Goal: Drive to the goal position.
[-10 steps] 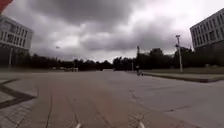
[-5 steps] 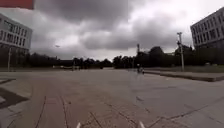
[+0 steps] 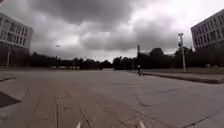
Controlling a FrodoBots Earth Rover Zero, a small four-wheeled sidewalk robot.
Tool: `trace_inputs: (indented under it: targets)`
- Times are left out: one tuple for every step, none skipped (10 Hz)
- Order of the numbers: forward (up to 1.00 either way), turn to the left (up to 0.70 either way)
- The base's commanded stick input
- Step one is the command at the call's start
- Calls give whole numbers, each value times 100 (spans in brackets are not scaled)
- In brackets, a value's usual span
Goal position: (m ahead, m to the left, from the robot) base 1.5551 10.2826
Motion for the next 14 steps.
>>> trace_inputs:
  targets:
    - [50, 1]
    - [50, 1]
    - [50, 1]
    - [50, 1]
    - [50, 1]
    - [50, 1]
    - [50, 1]
    - [50, 1]
    - [50, 1]
    - [50, 1]
    - [50, 1]
    - [50, 1]
    - [50, 1]
    - [50, 1]
